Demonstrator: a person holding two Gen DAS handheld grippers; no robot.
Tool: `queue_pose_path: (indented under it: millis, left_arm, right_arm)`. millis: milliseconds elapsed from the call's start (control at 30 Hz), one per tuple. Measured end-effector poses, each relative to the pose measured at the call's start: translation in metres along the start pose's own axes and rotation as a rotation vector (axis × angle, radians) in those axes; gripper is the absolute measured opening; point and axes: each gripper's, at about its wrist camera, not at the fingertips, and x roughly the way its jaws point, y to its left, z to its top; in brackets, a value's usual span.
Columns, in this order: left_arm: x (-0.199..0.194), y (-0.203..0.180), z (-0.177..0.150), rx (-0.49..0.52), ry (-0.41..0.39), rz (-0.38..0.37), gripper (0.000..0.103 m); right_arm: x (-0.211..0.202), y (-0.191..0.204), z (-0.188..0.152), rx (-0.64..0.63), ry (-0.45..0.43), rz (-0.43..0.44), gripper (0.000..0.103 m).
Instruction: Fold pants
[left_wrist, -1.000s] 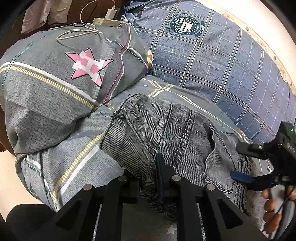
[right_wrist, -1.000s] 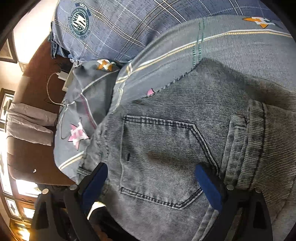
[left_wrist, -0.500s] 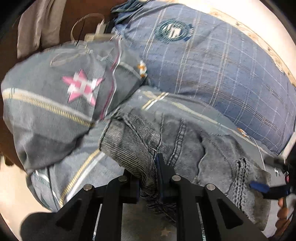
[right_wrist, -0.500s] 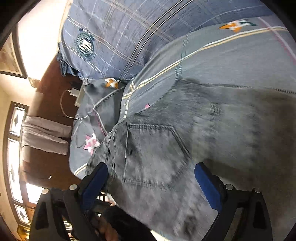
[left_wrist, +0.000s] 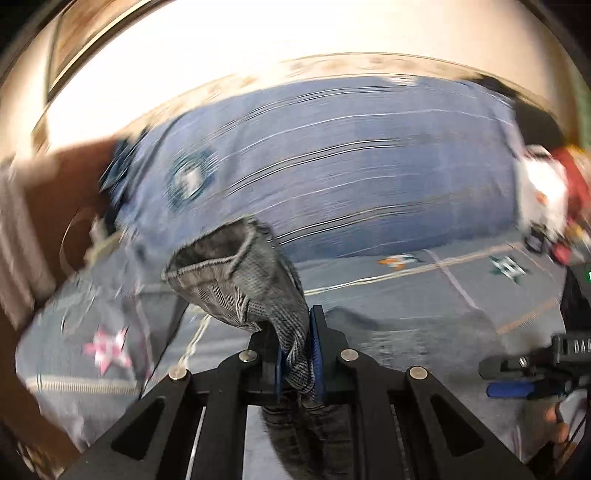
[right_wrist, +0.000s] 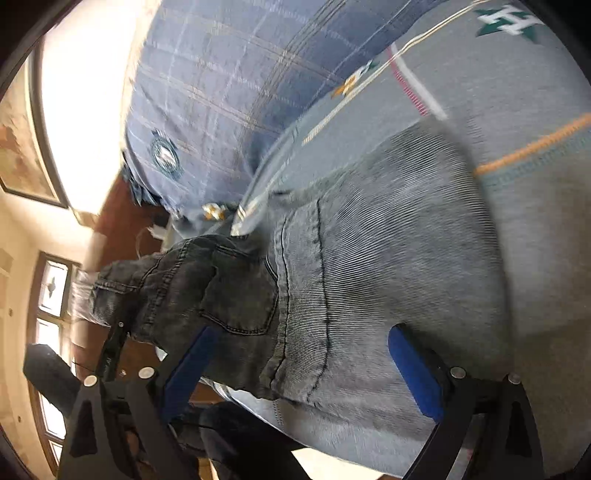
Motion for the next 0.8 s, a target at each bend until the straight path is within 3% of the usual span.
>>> queue_pose_path:
  millis: [200,300,367,467,733,767,800]
  left_arm:
    - [-0.012,-0.093,-0.009,0.224,-0.025,-0.136,0.009]
    - [0.004,-0.14,-0.034,0.322,0.074,-0.245,0.009]
    - [0.024,-0.164,-0.06,0.399,0.198,-0.288,0.009]
    - [0.022,-0.171,-0.075,0.452,0.201,-0.282,0.01]
    - [0.015,-0.131,-0.056,0.237,0.251,-0.473,0.011]
    - [0.01,-0.123,-0.053,0.191,0.246,-0.509,0.016]
    - [0.006,-0.117,-0.051,0.156,0.248,-0.543,0.03]
  right_arm:
    - [-0.057,-0.028,-0.003,0.053,-0.127,0.005,0.096]
    - [-0.078,-0.048,-0.003,0.094,-0.171,-0.002,0.096]
    - [-0.09,-0.065,-0.005,0.13,-0.183,-0.011,0.096]
    - [-0.096,-0.076,-0.008,0.159,-0.187,-0.025,0.096]
    - [-0.093,-0.049,-0.006,0.093,-0.181,-0.024,0.096]
    - [-0.093,-0.047,-0.008,0.086,-0.181,-0.022,0.096]
    - [-0.095,-0.042,-0.008,0.075,-0.184,-0.015,0.096]
